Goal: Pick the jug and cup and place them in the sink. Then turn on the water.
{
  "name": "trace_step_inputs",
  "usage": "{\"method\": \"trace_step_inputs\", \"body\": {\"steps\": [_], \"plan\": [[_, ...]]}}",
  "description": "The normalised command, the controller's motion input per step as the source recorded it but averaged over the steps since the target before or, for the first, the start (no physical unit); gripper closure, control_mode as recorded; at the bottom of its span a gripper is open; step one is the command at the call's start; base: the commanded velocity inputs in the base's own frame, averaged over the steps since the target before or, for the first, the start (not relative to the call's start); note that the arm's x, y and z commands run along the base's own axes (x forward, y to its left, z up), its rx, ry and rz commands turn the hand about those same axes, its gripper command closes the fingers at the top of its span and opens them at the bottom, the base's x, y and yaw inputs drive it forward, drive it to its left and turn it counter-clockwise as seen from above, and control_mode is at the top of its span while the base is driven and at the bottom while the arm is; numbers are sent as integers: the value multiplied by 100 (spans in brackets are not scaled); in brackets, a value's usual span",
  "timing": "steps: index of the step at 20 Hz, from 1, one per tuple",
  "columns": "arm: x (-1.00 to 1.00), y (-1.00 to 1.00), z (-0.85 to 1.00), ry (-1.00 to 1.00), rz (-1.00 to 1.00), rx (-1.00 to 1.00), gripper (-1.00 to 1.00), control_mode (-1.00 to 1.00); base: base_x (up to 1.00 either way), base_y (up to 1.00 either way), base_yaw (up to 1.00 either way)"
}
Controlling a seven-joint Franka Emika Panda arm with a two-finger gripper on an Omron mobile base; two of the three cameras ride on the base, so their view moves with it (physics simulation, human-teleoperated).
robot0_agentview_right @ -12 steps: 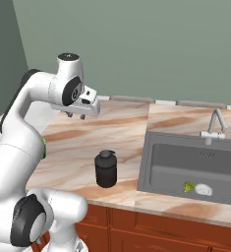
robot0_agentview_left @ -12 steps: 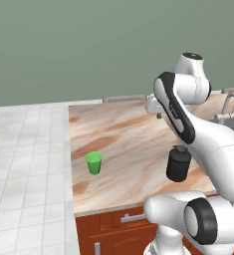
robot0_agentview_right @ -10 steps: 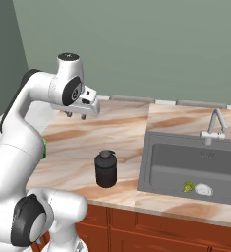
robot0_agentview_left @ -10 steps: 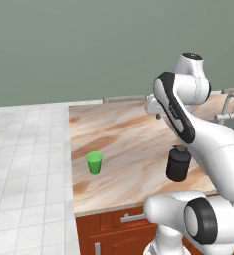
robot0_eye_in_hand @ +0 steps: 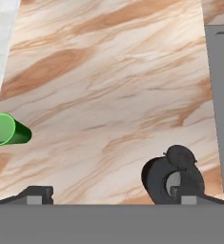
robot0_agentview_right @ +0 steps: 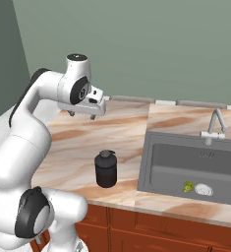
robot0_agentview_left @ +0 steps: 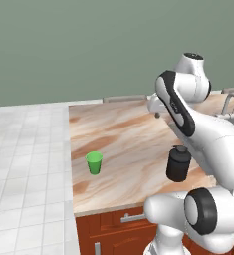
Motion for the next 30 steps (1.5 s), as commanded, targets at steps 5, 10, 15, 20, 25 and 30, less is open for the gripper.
{"method": "trace_step_inputs", "body": {"steps": [5,10,15,20,25,30], "plan": [[5,-9,-4,11,5,0,-100,-100,0,0,0],[0,-1,-29,0,0,-5,-100,-100,0,0,0],[-8,-5,-24,7,0,-15,-100,-100,0,0,0],[-7,-7,-33,11,0,-17,-100,-100,0,0,0],[0,-37,-43,5,0,-3,-100,-100,0,0,0],[0,-42,-24,7,-4,1,-100,-100,0,0,0]]}}
